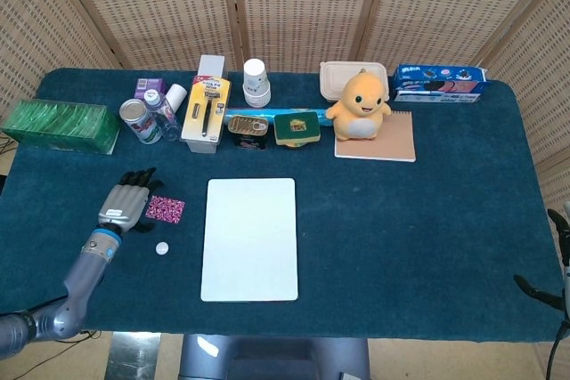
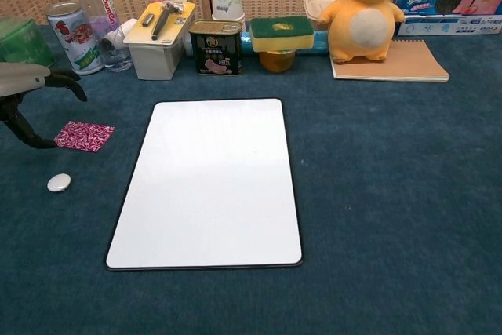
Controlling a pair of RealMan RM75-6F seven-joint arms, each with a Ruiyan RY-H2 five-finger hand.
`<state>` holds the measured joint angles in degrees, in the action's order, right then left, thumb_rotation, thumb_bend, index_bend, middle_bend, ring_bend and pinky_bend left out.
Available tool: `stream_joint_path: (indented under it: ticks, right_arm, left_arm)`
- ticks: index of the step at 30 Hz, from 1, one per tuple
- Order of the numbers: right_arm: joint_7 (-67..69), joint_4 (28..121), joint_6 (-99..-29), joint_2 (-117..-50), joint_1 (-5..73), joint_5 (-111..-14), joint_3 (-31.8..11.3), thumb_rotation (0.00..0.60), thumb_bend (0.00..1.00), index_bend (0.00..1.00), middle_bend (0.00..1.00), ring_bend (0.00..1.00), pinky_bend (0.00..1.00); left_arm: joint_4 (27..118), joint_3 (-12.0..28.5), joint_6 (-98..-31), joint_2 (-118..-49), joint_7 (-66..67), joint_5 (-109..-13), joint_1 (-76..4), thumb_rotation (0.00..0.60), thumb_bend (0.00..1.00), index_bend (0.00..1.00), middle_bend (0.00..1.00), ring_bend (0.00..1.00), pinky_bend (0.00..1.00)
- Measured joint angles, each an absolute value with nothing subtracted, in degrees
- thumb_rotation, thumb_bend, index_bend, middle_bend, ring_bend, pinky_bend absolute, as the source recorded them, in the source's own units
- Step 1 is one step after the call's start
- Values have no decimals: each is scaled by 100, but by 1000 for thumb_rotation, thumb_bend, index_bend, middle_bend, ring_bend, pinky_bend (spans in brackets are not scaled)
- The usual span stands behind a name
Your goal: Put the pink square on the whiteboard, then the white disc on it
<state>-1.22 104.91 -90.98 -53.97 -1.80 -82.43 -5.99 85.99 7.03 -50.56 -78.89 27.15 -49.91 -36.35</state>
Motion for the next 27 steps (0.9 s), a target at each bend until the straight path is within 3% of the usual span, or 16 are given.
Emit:
stream_joint_path:
  ticks: [12,23,27]
  right_arm:
    - [-133,10493,-9058,-5409,-156,-8201,-616,600,17,72,0,0,0]
    - [-153,10489,-9011,-5419,-132,-8202,-606,600,17,73,0,0,0]
    - [-151,10507,-9027,-5413,-140,-8213,-602,600,17,73,0,0,0]
  left_arm:
    - [8120,639,-4965,-8280,2891,-4536,-3871,600,197,208,0,0,34]
    - [8063,618,-4929,-8332,2868,-4398,-3987,600,209,375,0,0,34]
    - [8096,588,-4947,-8328,2962,-4295,-4036,600,213,387,0,0,34]
